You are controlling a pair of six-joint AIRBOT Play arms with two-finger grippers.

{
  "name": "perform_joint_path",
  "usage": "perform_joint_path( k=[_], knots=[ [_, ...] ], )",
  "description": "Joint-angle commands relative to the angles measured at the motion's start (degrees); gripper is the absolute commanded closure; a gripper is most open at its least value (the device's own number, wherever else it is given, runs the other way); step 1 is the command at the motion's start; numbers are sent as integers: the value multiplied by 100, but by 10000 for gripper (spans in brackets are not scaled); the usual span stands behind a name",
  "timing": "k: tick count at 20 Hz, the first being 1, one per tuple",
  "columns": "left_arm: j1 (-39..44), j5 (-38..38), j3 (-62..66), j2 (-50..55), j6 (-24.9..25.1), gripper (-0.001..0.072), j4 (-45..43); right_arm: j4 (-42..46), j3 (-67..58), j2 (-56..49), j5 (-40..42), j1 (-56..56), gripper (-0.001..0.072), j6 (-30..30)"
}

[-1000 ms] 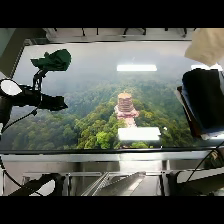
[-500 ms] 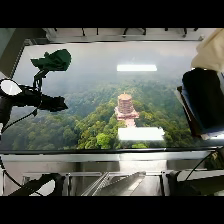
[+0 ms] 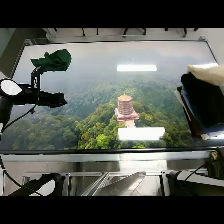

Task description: Fold the shirts.

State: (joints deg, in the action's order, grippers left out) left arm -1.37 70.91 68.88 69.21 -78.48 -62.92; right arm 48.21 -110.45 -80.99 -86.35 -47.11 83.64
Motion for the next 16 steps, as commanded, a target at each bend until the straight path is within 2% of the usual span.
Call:
perform_joint_path(
  k=[1,6,9,10,11,12,13,16],
  knots=[
    [2,-190,0,-2,81,693,-2,2229,863,625,-634,-28,692,890],
    [2,-125,-2,-2,157,693,0,2363,2736,1119,-426,-28,691,977],
    [2,-17,-2,-2,157,693,-2,2363,3049,1132,-356,-28,688,964],
    [2,-17,-2,-2,155,693,0,2358,3049,1145,-306,-28,627,966],
    [2,-15,-2,-2,155,693,2,2367,3047,1185,-304,-31,396,964],
    [4,-9,-2,-2,155,693,4,2363,3047,1266,-358,-44,113,964],
    [13,-7,-2,-2,157,693,0,2376,3047,1364,-433,-68,17,990],
    [13,-20,-2,-2,234,693,-2,2741,3047,1849,-822,-223,17,984]
  ],
)
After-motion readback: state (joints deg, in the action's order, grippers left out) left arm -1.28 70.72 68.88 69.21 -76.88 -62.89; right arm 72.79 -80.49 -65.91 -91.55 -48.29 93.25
